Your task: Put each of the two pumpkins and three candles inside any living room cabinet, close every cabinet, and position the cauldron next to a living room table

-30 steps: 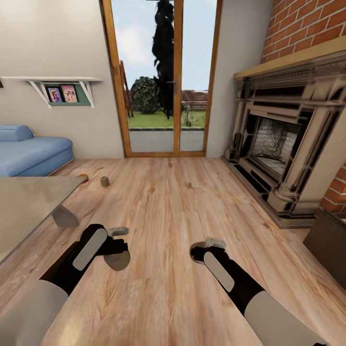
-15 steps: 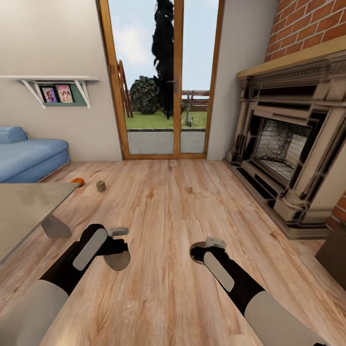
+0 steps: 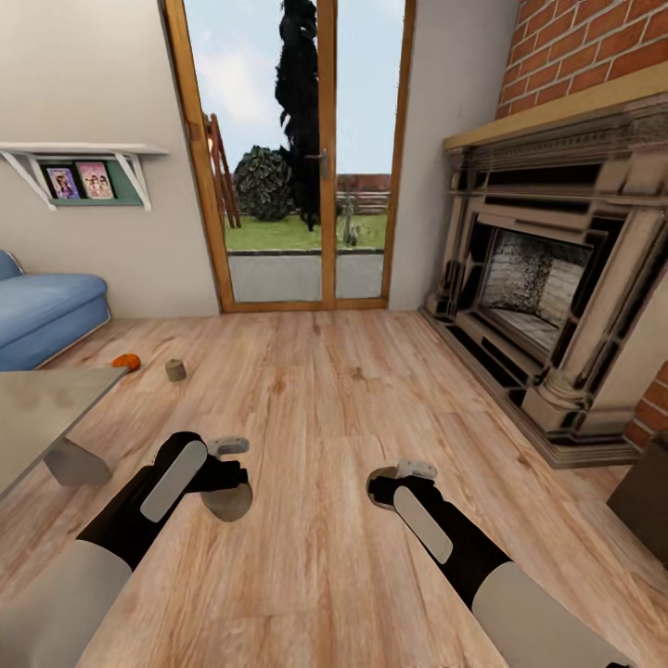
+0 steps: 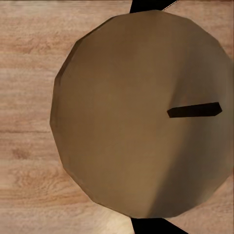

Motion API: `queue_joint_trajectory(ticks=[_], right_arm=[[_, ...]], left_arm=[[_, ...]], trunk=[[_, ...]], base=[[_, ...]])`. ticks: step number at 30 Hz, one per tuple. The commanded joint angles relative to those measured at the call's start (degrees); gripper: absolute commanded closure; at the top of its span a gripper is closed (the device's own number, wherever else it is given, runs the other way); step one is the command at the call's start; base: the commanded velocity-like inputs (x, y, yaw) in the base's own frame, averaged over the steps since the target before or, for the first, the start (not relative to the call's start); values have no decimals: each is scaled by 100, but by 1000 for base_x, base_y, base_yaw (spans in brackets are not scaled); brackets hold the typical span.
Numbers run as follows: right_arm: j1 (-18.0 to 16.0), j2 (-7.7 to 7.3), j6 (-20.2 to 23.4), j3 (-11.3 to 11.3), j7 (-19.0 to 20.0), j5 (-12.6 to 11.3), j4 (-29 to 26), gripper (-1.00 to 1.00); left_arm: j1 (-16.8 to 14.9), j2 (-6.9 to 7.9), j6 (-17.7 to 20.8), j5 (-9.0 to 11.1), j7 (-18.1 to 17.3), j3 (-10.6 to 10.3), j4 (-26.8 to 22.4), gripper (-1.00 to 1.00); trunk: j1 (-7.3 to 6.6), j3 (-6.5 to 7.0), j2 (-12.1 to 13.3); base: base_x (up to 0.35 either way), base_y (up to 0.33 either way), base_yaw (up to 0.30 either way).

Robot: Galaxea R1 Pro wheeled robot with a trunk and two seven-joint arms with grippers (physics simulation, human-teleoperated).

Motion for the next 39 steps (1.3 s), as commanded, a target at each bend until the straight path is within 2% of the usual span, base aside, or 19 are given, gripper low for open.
queue_joint_trajectory(ticks=[1, 16, 39], right_arm=[[-7, -1, -9, 16, -43, -54, -4, 100], [-12, -4, -9, 8, -43, -62, 1, 100], [-12, -11, -2, -29, -43, -122, 2, 100]], left_arm=[[-4, 11, 5, 53, 56, -15, -11, 100], [-4, 8, 5, 53, 73, -11, -13, 100], [-13, -1, 5, 70, 74, -5, 54, 100]], trunk=[[-1, -6, -3], [-1, -6, -3], [-60, 504, 28]], base=[[17, 4, -277], [2, 1, -289], [0, 0, -291]])
